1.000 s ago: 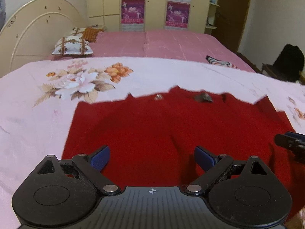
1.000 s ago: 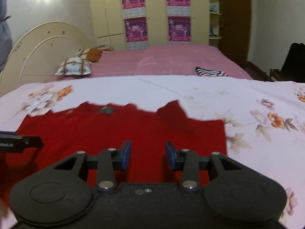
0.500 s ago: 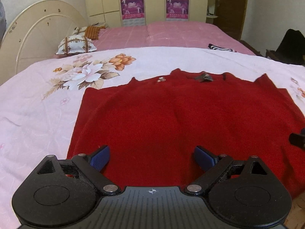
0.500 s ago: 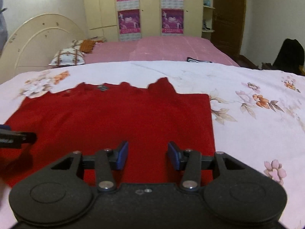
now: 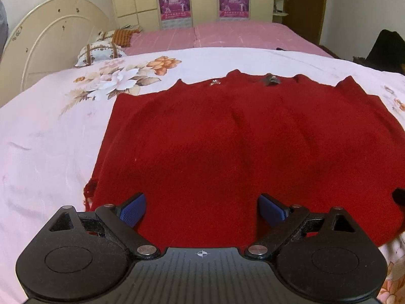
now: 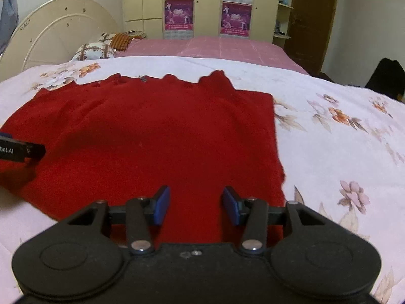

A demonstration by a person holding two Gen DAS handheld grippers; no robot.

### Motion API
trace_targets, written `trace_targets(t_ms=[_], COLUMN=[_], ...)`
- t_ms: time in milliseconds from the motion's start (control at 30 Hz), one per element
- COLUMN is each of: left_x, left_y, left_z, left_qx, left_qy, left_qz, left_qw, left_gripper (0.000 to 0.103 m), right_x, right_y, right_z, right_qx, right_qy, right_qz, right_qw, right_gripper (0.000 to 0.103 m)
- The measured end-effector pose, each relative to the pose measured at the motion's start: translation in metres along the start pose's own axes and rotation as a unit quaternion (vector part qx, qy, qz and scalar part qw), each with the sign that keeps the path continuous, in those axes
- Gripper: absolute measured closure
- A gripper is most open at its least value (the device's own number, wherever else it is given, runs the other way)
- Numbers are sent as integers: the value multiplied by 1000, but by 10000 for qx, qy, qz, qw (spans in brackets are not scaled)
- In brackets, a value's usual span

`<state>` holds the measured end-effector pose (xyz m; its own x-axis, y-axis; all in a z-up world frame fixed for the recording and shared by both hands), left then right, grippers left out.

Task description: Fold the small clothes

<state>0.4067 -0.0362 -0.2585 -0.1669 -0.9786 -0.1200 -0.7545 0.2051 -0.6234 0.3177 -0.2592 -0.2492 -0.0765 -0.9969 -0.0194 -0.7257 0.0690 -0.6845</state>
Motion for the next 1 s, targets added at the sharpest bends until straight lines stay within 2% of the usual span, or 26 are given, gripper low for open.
trace_targets(t_ms=[300, 600, 1000], left_x=[1, 8, 2], left_y=[-3, -26, -52], left_z=[-10, -17, 11], left_qx=[48, 243, 292], left_qy=[19, 84, -6], left_qz=[-30, 27, -95], left_qw=[10000, 9997, 9995], left_gripper=[9, 9, 9], right_x=[9, 9, 17], right_y=[0, -38, -78], right_z=[-9, -11, 21], right_qx=[-65, 353, 533], right_qy=[-74, -147, -134], right_qz=[115, 194, 219], right_qw=[9999, 9991, 9982], right_gripper=[57, 56, 57])
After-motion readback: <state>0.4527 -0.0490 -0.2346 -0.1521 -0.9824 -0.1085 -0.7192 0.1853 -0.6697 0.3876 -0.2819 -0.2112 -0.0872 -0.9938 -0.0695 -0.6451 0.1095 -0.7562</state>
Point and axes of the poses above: each gripper's, at about its wrist camera, not at the fingertips, and z roughly the way its jaws point, x to its right, y to its underside, the point moved 7 cm from there along z, roughly the way its jaws point, and after that the axes turned 6 degrees about z, right-handed, at the moved point
